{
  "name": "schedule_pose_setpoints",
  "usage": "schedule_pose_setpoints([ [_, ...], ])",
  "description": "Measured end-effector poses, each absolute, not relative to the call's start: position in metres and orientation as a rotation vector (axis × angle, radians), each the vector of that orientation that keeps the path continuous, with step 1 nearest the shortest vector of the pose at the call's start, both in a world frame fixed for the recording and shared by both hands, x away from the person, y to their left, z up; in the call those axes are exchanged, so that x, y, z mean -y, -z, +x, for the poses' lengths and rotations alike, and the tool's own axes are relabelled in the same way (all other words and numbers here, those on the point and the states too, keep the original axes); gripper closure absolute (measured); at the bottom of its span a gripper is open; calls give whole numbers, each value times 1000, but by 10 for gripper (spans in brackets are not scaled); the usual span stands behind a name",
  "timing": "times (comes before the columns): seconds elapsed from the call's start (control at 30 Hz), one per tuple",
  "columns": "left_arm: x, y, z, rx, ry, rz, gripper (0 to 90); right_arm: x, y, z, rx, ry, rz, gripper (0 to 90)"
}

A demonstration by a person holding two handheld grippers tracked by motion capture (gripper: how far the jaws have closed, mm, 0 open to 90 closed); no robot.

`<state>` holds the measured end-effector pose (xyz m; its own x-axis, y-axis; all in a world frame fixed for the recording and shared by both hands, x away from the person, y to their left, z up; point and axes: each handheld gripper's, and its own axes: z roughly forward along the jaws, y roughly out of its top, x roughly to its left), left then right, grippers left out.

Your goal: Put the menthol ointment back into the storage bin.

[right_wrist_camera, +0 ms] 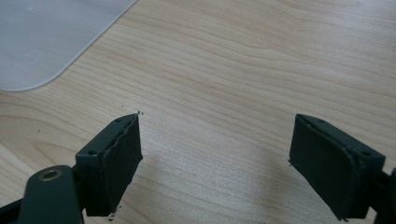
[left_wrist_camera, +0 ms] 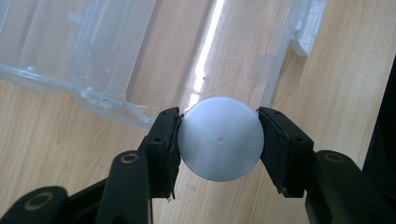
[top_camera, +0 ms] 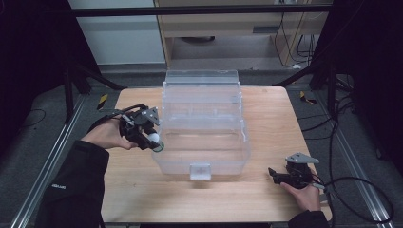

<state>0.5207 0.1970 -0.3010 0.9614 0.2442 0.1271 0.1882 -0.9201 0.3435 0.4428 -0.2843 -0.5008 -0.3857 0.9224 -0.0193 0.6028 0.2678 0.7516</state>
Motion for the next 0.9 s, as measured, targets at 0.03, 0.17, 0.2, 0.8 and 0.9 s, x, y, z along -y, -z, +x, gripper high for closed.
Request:
schedule_pose_setpoints([
  [0.03, -196, 302, 521, -316, -236, 2780, 503, 284, 501, 443, -2084, -929, 1377, 169],
  [0.17, -191, 306, 524, -312, -223, 2778, 503, 284, 501, 443, -2087, -929, 1380, 169],
  [0.2, -190, 307, 524, -313, -221, 2780, 503, 284, 501, 443, -2086, -930, 1378, 169],
  [0.8, -180, 340, 537, -334, -156, 2811, 503, 284, 502, 443, -2093, -928, 1373, 170],
  [0.9, -180, 345, 539, -338, -147, 2817, 503, 284, 502, 443, -2095, -928, 1374, 170],
])
